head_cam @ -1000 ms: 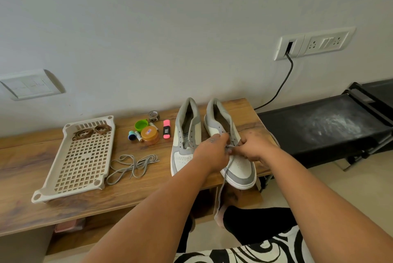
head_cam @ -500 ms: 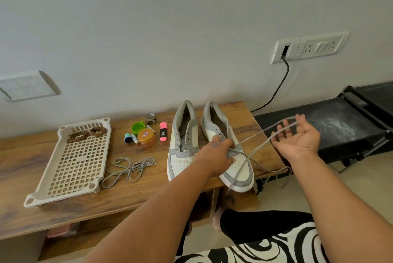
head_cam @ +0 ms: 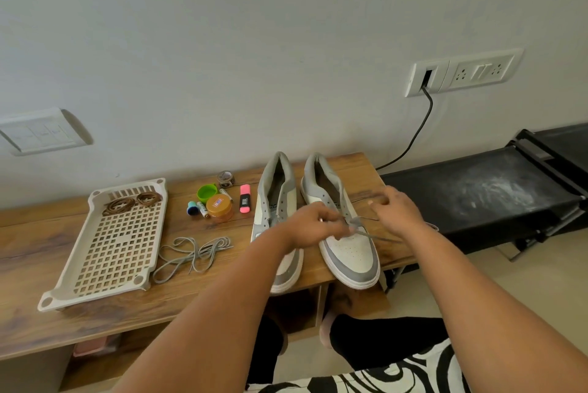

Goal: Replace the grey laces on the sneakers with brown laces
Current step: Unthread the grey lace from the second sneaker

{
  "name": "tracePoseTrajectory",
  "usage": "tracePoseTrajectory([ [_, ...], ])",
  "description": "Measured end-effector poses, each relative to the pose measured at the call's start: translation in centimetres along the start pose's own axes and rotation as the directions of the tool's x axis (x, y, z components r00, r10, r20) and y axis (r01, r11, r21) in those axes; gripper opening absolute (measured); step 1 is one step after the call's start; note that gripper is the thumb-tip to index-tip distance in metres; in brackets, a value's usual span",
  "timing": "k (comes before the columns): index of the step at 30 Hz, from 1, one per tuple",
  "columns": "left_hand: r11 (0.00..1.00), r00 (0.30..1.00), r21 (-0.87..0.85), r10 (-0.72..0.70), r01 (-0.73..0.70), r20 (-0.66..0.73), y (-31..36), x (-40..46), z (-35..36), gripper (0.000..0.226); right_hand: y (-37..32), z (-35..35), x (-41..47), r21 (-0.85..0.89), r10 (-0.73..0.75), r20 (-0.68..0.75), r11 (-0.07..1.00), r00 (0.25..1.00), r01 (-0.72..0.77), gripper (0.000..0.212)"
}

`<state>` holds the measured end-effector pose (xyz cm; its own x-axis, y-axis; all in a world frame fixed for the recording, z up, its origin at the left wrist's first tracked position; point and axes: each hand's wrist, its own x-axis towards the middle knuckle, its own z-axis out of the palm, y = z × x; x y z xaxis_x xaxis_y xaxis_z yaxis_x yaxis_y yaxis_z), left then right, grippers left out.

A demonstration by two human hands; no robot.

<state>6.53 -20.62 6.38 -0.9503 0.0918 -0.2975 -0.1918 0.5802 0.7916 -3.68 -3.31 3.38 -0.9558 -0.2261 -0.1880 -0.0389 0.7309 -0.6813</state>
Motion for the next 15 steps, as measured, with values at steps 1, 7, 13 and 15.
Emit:
tracePoseTrajectory([
  [1, 0.995, 0.998, -0.098, -0.016, 0.011, -0.057, 0.1, -0.5, -0.7, 0.041, -0.5, 0.0, -0.3, 0.010, -0.088, 0.031, 0.996, 0.996, 0.088, 0.022],
  [7, 0.710, 0.982, 0.683, -0.073, 0.173, -0.173, -2.3, -0.6, -4.7, 0.044, -2.2, 1.1, -1.5, -0.076, -0.209, 0.253, 0.969, 0.944, 0.235, 0.019],
  [13, 0.710, 0.988, 0.704, 0.109, -0.002, -0.106, -1.3, 0.5, -1.7, 0.058, -2.7, 1.8, -1.2, -0.284, -0.136, 0.318, 0.930, 0.938, 0.231, 0.036],
  [15, 0.695, 0.982, 0.717, 0.168, -0.059, -0.082, -1.1, 1.2, -0.4, 0.073, -2.6, 2.2, -1.2, -0.294, -0.103, 0.337, 0.933, 0.936, 0.209, 0.037],
])
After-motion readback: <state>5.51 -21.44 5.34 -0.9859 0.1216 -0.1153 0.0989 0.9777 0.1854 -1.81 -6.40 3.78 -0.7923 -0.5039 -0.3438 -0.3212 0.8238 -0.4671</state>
